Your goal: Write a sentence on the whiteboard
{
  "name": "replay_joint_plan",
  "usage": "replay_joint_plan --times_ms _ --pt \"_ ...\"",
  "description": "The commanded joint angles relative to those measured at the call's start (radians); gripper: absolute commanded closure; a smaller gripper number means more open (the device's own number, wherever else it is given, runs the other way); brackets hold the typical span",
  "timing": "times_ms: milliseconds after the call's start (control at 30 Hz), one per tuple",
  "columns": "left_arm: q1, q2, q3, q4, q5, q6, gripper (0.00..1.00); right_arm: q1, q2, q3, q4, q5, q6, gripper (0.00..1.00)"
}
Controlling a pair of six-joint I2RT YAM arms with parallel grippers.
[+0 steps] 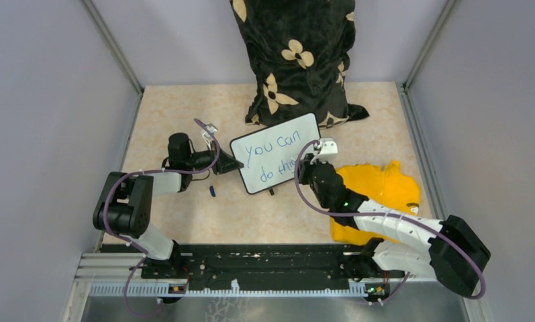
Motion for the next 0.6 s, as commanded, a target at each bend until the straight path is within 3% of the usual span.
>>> replay_joint_plan --times_ms 0,567 --pt "-0.01 0.033 -0.002 -0.088 -0.059 0.033 0.84 0.008 0.009 0.038 0.071 0.023 0.013 1.0" --pt "-0.01 0.035 0.0 -0.089 -0.059 0.035 0.83 -0.007 0.05 0.038 0.091 0.015 0.03 1.0"
